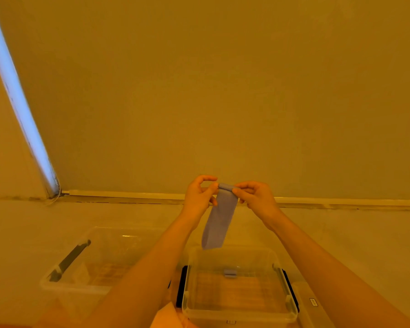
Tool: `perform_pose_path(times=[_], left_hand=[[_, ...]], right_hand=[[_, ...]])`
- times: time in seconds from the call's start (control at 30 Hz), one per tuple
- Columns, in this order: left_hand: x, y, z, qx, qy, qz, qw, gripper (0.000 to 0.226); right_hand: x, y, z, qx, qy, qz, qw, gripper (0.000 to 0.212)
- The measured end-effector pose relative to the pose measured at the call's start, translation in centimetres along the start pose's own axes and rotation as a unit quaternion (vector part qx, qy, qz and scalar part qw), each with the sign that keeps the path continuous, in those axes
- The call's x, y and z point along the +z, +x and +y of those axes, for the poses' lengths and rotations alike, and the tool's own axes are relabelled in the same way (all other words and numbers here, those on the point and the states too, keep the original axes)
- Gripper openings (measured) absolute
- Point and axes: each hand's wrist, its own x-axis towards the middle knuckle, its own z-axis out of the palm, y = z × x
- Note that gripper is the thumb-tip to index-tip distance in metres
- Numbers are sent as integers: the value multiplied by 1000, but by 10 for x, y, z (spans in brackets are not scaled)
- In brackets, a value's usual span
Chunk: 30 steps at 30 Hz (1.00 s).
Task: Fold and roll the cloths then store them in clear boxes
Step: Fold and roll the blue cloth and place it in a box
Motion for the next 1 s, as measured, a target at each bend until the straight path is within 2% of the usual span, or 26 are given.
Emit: perform_pose_path(times=[0.07, 0.23, 0.6, 1.0], left_hand=[[3, 0, -4, 11, 0, 25, 1000, 4], [9, -1, -10, 21, 5, 56, 998, 9], [13, -7, -9, 9, -17, 21, 1000, 20], [6, -3, -9, 32, 54, -4, 998, 15]], right_hand=[[1, 0, 2, -2, 5, 3, 1000, 19], [3, 0, 4, -5, 4, 5, 1000, 18], [-6, 0, 7, -4, -5, 13, 1000, 18], [-5, 2, 8, -3, -24, -27, 999, 16]])
